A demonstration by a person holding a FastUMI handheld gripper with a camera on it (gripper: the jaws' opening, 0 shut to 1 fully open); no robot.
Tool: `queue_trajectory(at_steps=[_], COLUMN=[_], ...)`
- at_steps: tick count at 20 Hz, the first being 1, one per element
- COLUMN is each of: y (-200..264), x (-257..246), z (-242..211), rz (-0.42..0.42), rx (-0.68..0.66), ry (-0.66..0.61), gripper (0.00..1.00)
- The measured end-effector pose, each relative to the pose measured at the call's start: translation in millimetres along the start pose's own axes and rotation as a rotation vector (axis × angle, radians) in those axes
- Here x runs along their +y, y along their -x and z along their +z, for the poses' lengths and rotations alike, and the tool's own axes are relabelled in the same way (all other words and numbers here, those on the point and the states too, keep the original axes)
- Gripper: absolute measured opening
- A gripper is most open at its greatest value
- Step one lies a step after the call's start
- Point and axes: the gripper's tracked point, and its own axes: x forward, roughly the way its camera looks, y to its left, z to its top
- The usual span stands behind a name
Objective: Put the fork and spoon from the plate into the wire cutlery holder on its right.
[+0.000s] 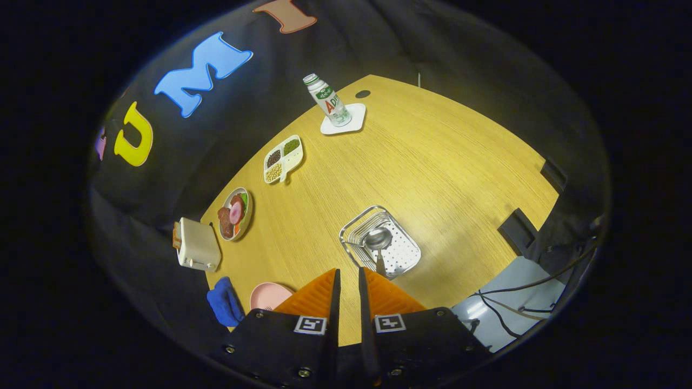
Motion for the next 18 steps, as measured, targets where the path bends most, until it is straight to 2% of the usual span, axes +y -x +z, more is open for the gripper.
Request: queue_trajectory(at_steps=[8, 18], y=[-2, -15], x=[48, 118], z=[-23, -83], rz=[0.061, 0.151], rx=[0.039, 0.165], ry=[0.051, 0.172], gripper=[0.18, 0.18])
